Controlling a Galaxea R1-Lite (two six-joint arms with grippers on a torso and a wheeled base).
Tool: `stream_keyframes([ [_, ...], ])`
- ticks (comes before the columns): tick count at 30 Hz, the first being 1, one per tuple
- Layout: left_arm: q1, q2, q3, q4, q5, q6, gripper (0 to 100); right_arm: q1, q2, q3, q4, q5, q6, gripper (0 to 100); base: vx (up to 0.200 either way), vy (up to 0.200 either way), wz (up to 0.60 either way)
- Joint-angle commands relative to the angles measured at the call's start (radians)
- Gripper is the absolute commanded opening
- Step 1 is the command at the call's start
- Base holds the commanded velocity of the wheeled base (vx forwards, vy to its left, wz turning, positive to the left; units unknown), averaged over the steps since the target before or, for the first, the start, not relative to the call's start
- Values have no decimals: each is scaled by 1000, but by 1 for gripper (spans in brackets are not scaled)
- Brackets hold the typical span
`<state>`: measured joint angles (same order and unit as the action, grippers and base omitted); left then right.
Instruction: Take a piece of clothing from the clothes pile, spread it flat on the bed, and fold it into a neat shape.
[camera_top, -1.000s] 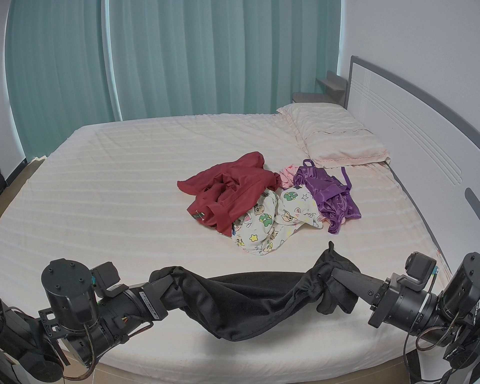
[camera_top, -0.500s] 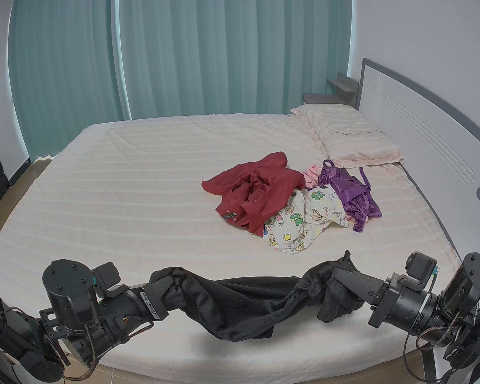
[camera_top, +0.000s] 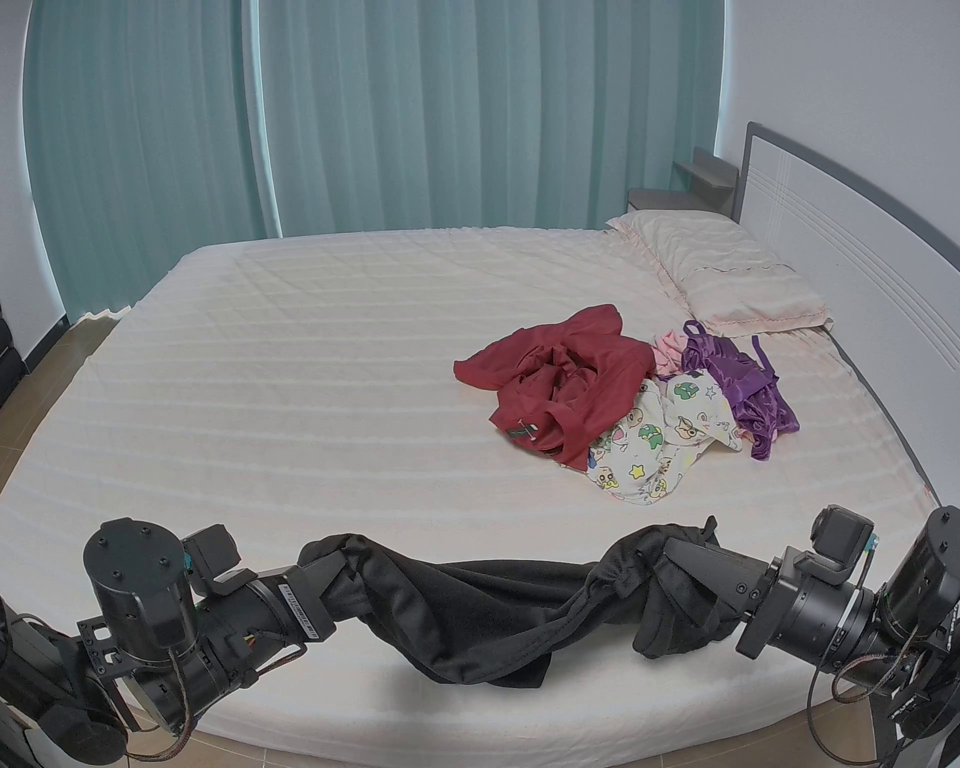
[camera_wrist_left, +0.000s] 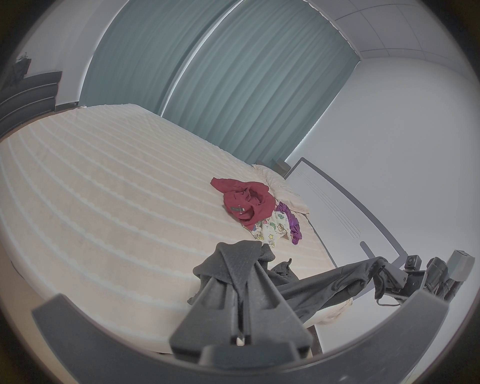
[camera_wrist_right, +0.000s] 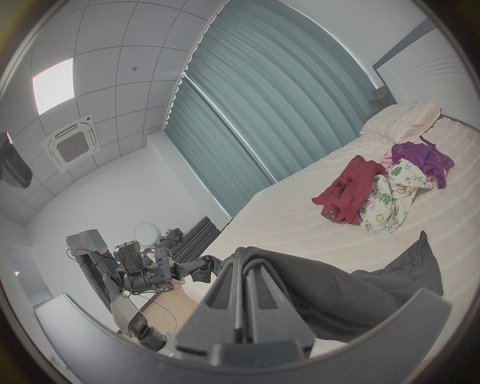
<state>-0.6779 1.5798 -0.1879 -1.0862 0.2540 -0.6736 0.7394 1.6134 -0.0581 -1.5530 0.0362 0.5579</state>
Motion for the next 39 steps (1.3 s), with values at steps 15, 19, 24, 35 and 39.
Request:
stream_keyframes([
  [15,-3,0,5,0,-1,-1,0,5,11,7,-12,1,-1,0,0,200,0],
  [19,-5,6,10,0,1,-1,0,5,11,7,-12,1,-1,0,0,200,0],
  [24,-3,0,8,0,1,-1,0,5,11,9,-12,1,0,0,0,200,0],
  [35,-2,0,22,-1,1,-9,0,2,2,20,-12,1,0,0,0,36,0],
  [39,-25,-17,31,-1,-1,-11,0,-3,-15,24,-12,1,-4,0,-200,0,0],
])
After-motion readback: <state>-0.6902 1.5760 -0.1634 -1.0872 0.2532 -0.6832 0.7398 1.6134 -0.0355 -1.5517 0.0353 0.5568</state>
